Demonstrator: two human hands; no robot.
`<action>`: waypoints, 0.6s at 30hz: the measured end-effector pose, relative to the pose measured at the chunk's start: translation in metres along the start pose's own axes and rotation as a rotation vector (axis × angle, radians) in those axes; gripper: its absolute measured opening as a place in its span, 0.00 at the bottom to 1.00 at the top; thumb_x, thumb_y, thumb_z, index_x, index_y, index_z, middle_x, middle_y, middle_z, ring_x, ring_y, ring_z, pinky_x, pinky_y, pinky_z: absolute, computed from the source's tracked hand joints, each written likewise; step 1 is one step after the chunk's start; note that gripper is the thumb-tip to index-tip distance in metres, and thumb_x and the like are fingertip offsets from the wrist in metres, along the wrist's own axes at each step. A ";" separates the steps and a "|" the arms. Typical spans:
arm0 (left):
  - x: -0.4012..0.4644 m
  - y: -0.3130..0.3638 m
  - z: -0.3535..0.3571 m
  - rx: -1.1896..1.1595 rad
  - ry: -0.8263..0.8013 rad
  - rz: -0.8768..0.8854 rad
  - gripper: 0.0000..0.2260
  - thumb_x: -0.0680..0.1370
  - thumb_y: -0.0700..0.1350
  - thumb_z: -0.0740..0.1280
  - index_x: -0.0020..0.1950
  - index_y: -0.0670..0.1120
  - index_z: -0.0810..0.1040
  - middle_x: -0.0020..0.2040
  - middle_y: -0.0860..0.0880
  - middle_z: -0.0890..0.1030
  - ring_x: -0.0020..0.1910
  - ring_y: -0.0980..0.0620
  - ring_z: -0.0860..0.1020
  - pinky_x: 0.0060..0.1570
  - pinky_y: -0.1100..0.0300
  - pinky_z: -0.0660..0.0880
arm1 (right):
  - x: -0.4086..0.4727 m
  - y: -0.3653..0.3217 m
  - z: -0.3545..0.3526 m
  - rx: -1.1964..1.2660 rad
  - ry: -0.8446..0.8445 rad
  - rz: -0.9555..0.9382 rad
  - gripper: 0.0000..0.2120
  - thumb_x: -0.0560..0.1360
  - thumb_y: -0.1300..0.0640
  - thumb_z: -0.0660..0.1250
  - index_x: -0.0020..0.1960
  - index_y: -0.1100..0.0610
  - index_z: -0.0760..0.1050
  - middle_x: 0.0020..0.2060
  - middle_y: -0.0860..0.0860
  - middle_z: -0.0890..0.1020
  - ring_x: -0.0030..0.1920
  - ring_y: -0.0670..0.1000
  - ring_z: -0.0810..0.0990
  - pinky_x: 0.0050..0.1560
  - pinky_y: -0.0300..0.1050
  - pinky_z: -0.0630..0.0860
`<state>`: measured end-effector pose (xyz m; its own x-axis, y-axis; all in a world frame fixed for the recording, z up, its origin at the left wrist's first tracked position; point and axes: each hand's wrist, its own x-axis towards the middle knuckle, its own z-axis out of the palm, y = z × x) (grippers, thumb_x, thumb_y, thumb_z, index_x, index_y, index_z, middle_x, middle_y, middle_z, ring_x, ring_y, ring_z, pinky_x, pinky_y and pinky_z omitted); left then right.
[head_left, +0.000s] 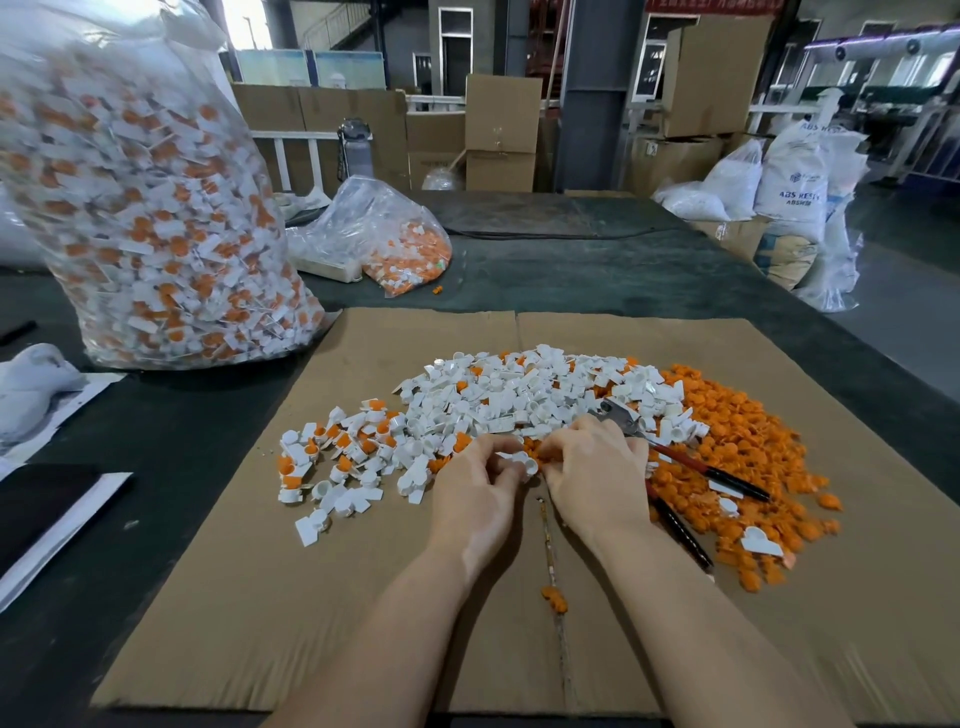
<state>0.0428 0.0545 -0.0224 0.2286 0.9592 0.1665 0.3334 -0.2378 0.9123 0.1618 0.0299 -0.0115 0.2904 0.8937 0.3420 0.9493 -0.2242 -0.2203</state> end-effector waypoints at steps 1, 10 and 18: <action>0.000 0.000 0.000 0.003 0.001 -0.001 0.08 0.77 0.40 0.66 0.55 0.49 0.78 0.37 0.53 0.79 0.38 0.61 0.76 0.37 0.77 0.67 | 0.000 0.000 0.001 -0.010 -0.003 -0.012 0.07 0.77 0.52 0.63 0.52 0.46 0.78 0.51 0.46 0.75 0.55 0.49 0.69 0.55 0.48 0.59; 0.001 0.000 0.000 0.056 0.002 0.013 0.09 0.78 0.41 0.66 0.57 0.49 0.78 0.38 0.54 0.78 0.39 0.61 0.75 0.36 0.78 0.66 | -0.003 0.002 0.002 0.006 -0.020 -0.058 0.10 0.78 0.51 0.61 0.56 0.43 0.76 0.53 0.46 0.72 0.56 0.50 0.67 0.52 0.48 0.57; 0.001 0.000 0.000 0.060 -0.002 0.011 0.09 0.78 0.42 0.66 0.57 0.50 0.77 0.39 0.54 0.78 0.40 0.60 0.75 0.37 0.78 0.67 | -0.004 0.005 0.002 -0.030 -0.006 -0.069 0.06 0.79 0.50 0.59 0.52 0.48 0.74 0.52 0.46 0.73 0.55 0.49 0.67 0.56 0.48 0.58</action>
<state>0.0429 0.0556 -0.0218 0.2346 0.9561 0.1758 0.3849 -0.2574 0.8863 0.1648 0.0257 -0.0155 0.2239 0.9096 0.3499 0.9702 -0.1738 -0.1690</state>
